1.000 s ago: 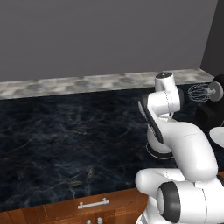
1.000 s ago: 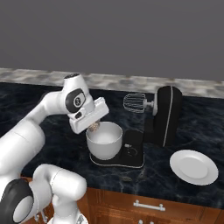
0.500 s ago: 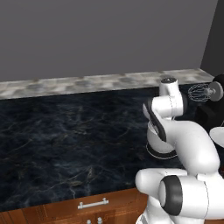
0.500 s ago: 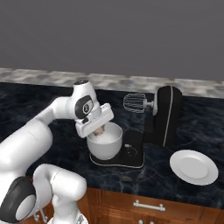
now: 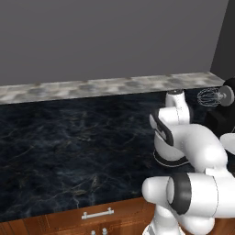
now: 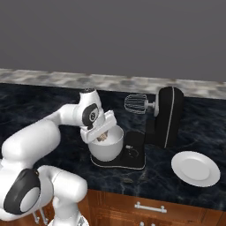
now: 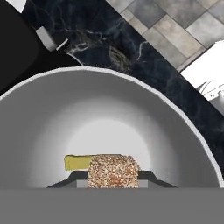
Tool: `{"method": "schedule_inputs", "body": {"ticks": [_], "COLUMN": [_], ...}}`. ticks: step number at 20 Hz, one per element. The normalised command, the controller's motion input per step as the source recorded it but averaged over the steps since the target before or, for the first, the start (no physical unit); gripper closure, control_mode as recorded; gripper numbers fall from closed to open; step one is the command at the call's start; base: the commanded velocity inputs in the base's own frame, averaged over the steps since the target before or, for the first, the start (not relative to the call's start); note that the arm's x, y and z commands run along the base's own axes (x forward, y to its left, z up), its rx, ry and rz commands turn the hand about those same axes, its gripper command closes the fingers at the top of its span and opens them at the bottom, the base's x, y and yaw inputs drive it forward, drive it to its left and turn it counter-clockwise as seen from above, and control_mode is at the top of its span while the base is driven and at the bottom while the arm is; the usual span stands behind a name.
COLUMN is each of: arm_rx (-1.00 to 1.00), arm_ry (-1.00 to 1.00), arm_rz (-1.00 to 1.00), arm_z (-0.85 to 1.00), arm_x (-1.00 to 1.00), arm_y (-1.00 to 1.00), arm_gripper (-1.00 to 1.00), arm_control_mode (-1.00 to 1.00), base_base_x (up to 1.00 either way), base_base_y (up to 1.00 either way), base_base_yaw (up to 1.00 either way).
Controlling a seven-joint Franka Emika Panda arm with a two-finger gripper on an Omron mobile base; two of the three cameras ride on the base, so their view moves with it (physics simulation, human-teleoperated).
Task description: Add butter and sugar cubes to the stand mixer bowl and then turn on the stand mixer to begin making frosting.
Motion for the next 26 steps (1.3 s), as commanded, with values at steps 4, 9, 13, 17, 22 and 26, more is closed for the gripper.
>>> {"method": "schedule_inputs", "body": {"ticks": [4, 9, 13, 17, 22, 26], "arm_rx": [0.02, 0.01, 0.02, 0.01, 0.00, -0.01], "arm_ry": [0.02, 0.04, 0.03, 0.00, 0.00, 0.00], "arm_rz": [0.01, 0.01, 0.00, 0.00, -0.03, -0.05], "arm_z": [-0.39, -0.39, -0.29, -0.03, 0.13, 0.28], "arm_x": [0.21, 0.22, 0.15, 0.00, -0.10, -0.14], "arm_y": [0.00, 0.00, 0.00, 0.00, 0.03, 0.14], "arm_gripper": [1.00, 1.00, -1.00, -1.00, -1.00, -1.00], "arm_control_mode": [-1.00, -1.00, -1.00, -1.00, -1.00, -1.00], "base_base_x": [0.00, 0.00, 0.00, 0.00, 0.00, 0.00], "base_base_y": [0.00, 0.00, 0.00, 0.00, 0.00, 0.00], "base_base_yaw": [0.00, 0.00, 0.00, 0.00, 0.00, 0.00]}}
